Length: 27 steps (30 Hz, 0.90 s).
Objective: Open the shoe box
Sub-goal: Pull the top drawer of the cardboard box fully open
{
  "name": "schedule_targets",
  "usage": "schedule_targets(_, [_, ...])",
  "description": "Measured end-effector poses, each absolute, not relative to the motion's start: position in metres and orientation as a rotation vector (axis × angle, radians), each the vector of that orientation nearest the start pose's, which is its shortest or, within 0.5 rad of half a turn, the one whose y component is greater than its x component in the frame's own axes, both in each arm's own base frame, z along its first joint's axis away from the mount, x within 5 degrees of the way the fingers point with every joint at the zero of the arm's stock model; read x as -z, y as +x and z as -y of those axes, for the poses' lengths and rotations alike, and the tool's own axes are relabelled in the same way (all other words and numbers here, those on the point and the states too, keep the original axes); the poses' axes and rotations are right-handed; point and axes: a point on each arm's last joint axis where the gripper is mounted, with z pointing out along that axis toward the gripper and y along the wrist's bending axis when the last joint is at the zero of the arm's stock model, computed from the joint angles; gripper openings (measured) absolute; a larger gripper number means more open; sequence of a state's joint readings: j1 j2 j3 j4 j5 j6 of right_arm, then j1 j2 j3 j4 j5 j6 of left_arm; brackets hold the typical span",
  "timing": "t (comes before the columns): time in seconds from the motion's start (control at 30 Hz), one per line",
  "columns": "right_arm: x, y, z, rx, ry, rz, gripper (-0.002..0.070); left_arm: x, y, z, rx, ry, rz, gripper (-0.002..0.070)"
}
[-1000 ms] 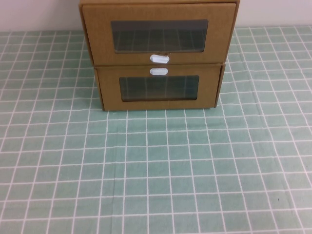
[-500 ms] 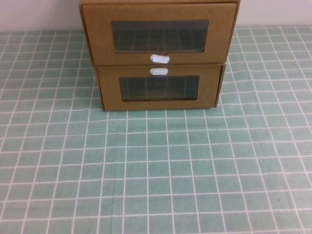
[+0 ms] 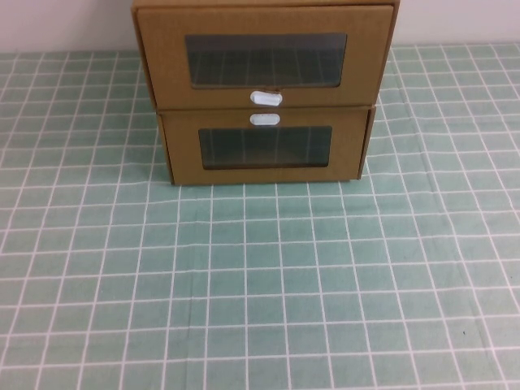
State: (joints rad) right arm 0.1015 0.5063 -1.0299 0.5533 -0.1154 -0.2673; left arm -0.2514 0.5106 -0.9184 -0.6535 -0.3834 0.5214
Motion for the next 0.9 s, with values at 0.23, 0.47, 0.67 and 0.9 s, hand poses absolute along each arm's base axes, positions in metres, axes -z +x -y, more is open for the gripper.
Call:
schedule_targets(0.23, [-0.517, 0.141, -0.026, -0.181, -0.164, -1.35, -0.0014, -0.526, 0.139, 0.035, 0.285, 0.096, -1.127, -0.0005])
schedule_targets(0.47, [-0.477, 0.208, -0.037, -0.15, -0.286, -1.619, -0.0013, -0.5, 0.208, 0.056, 0.253, 0.183, -1.322, -0.0005])
schedule_targets(0.67, [-0.441, 0.246, -0.069, -0.126, -0.567, -1.736, -0.0013, -0.474, 0.264, 0.085, 0.309, 0.377, -1.558, -0.0005])
schedule_targets(0.9, [-0.392, 0.266, -0.134, -0.099, -1.01, -1.784, -0.0013, -0.463, 0.343, 0.124, 0.455, 0.631, -1.765, -0.0005])
